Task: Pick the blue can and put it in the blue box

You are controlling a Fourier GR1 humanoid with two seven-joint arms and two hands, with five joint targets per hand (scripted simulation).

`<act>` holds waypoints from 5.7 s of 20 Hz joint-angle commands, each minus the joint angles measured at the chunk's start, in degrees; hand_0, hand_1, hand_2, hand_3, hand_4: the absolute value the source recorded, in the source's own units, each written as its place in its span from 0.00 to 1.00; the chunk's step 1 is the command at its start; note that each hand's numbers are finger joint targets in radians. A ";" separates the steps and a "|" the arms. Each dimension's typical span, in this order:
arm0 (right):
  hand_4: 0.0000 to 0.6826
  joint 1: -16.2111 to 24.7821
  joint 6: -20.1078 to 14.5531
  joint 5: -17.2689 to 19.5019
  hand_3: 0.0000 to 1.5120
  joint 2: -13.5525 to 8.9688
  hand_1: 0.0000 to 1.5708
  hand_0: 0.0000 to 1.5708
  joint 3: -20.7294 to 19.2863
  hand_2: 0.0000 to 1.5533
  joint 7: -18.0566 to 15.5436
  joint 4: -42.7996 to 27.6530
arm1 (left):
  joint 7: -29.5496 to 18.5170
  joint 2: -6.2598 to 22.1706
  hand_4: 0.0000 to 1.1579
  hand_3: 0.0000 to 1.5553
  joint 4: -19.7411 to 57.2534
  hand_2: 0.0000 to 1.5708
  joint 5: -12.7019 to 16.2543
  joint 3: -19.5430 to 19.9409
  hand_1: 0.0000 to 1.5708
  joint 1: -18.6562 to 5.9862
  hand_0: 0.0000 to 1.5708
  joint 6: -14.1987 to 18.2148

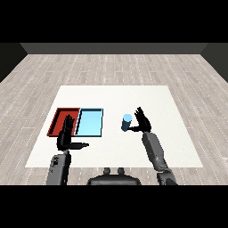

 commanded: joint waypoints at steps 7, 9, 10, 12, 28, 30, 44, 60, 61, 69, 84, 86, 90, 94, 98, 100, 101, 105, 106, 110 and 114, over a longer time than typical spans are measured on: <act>0.00 -8.22 -5.24 1.50 0.00 1.63 0.00 0.00 2.26 0.00 -2.89 11.27 | -1.14 -0.13 0.00 0.00 3.95 0.00 -0.54 0.30 0.00 -3.00 0.00 0.16; 0.00 -6.33 -2.69 1.99 0.00 0.17 0.00 0.00 1.86 0.00 -5.28 11.99 | -4.13 0.84 0.00 0.00 4.09 0.00 1.55 2.04 0.00 1.35 0.00 -2.15; 0.00 -12.20 -3.93 2.00 0.00 0.77 0.00 0.00 1.03 0.00 -3.70 16.38 | -3.67 -0.60 0.00 0.00 1.30 0.00 0.35 0.04 0.00 2.20 0.00 -1.07; 0.00 -6.71 -8.53 0.09 0.00 1.63 0.00 0.00 6.64 0.00 0.30 5.96 | 0.37 -1.54 0.00 0.00 3.72 0.00 -1.79 -0.92 0.00 -3.48 0.00 2.04; 0.00 -17.23 -8.26 -6.19 0.00 1.67 0.00 0.00 11.68 0.00 -11.71 29.99 | -3.17 -0.44 0.00 0.00 4.51 0.00 1.99 1.99 0.00 -1.10 0.00 -1.43; 0.00 -17.17 -9.49 -7.92 0.00 1.67 0.00 0.00 14.11 0.00 -9.97 28.22 | 0.66 -0.08 0.00 0.00 -0.78 0.00 1.90 1.86 0.00 -0.97 0.00 -0.14; 0.79 -24.94 -26.14 -5.58 1.00 1.67 0.96 0.96 22.76 1.00 -7.25 41.65 | -1.31 -0.67 0.00 0.00 1.05 0.00 2.43 2.17 0.00 0.70 0.00 -0.67; 0.82 -21.84 -22.39 -3.13 0.93 -5.32 0.96 0.96 25.99 0.95 -5.16 23.93 | 0.06 -1.41 0.00 0.00 3.84 0.00 -0.86 -0.49 0.00 -3.15 0.00 0.61; 0.83 -19.90 -25.65 -2.29 0.93 -3.94 0.97 0.97 26.86 0.95 -3.88 20.83 | 5.01 -2.15 0.00 0.00 0.29 0.00 -1.56 -3.03 0.00 -3.60 0.00 1.41; 0.86 -6.65 -25.12 0.02 0.93 -13.23 0.96 0.96 28.46 0.95 -0.02 -3.35 | 5.90 -3.11 0.00 0.00 2.51 0.00 -5.01 -9.48 0.00 -6.87 0.00 3.55; 0.89 -2.71 -32.00 10.95 0.92 -7.85 0.96 0.96 28.57 0.95 16.83 -27.16 | 4.03 -3.16 0.00 0.00 16.87 0.00 -1.18 -17.44 0.00 -17.44 0.00 13.98; 0.90 -3.69 -32.87 13.96 0.92 -5.82 0.96 0.96 29.90 0.94 19.08 -29.10 | 9.08 -3.16 0.00 0.00 7.34 0.00 -1.57 -22.32 0.00 -11.77 0.00 15.57; 0.85 -1.79 -28.24 15.41 0.92 -5.61 0.96 0.96 25.80 0.94 16.19 -28.77 | 11.27 -3.16 0.00 0.00 9.85 0.00 -0.95 -19.91 0.00 -16.72 0.00 13.65; 0.86 -1.22 -28.63 17.78 0.91 -4.59 0.93 0.93 25.02 0.92 19.69 -32.61 | 4.41 -3.16 0.00 0.00 18.23 0.00 2.60 -24.08 0.00 -18.54 0.00 18.61; 0.87 0.80 -28.07 21.46 0.91 -2.73 0.93 0.93 25.57 0.93 23.18 -37.34 | 9.43 -2.24 0.00 0.00 7.86 0.00 0.93 -21.14 0.00 -13.35 0.00 13.21; 0.87 -1.06 -28.13 24.06 0.91 -0.70 0.93 0.93 24.38 0.93 19.80 -32.41 | 7.62 -3.15 0.00 0.00 11.41 0.00 0.16 -22.44 0.00 -14.69 0.00 14.33; 0.86 -0.67 -25.12 21.76 0.91 -2.96 0.92 0.92 22.62 0.92 21.92 -35.45 | 7.88 -3.16 0.00 0.00 13.97 0.00 2.14 -24.30 0.00 -18.43 0.00 16.37; 0.84 -1.98 -24.98 25.23 0.92 -0.45 0.94 0.94 23.16 0.93 26.99 -36.97 | 11.14 -3.16 0.00 0.00 11.76 0.00 -0.52 -24.64 0.00 -18.53 0.00 19.38; 0.84 0.19 -25.77 26.30 0.91 1.03 0.94 0.94 24.45 0.93 23.44 -35.81 | 9.28 -2.64 0.00 0.00 11.36 0.00 0.94 -20.68 0.00 -16.43 0.00 14.98; 0.86 -0.86 -21.64 24.66 0.92 -0.56 0.94 0.94 22.31 0.94 26.17 -37.67 | 5.50 -3.16 0.00 0.00 21.21 0.00 4.39 -28.20 0.00 -22.57 0.00 22.82; 0.87 1.09 -26.94 28.05 0.92 1.62 0.94 0.94 27.74 0.94 24.37 -37.86 | 6.66 -3.16 0.00 0.00 22.91 0.00 2.86 -23.17 0.00 -22.58 0.00 18.77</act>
